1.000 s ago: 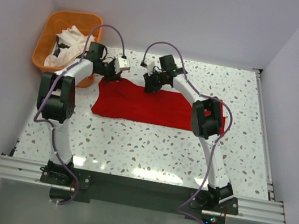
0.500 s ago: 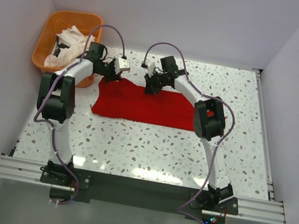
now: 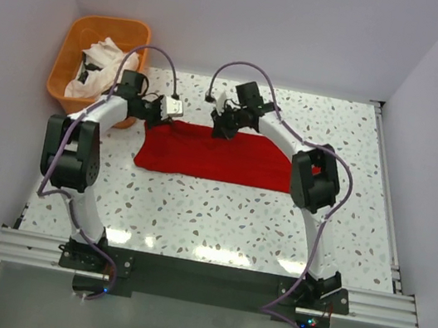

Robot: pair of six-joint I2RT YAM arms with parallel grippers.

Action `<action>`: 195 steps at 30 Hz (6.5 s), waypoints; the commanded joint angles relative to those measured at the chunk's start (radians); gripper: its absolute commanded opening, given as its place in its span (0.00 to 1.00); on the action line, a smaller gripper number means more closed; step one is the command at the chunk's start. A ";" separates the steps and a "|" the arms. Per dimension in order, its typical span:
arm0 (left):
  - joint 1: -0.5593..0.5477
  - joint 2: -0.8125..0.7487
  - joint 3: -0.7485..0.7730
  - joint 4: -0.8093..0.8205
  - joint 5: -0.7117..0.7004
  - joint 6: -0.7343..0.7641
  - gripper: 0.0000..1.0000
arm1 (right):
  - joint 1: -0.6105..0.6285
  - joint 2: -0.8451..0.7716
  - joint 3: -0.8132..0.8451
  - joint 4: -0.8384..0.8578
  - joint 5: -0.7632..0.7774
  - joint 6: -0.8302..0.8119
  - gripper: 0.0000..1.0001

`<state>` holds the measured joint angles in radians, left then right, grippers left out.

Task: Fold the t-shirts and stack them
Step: Fold the tshirt

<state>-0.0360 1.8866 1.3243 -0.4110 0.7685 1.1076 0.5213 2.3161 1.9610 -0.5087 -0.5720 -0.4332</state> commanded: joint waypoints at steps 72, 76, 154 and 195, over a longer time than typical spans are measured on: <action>-0.202 0.631 0.785 -0.253 -0.477 -0.380 0.27 | -0.242 -0.417 -0.668 -0.430 0.408 -0.254 0.20; -0.203 0.606 0.762 -0.186 -0.416 -0.439 0.27 | -0.075 -0.504 -0.741 -0.436 0.307 -0.196 0.20; -0.272 0.411 0.463 -0.028 -0.360 -1.072 0.34 | 0.144 -0.360 -0.737 -0.498 0.042 -0.145 0.11; -0.228 0.453 0.550 -0.008 -0.253 -1.126 0.38 | -0.144 0.015 0.013 -0.070 0.317 0.301 0.10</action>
<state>-0.2646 2.3020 1.8477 -0.4141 0.5125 0.0151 0.3828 2.3188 1.9381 -0.6563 -0.3199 -0.1787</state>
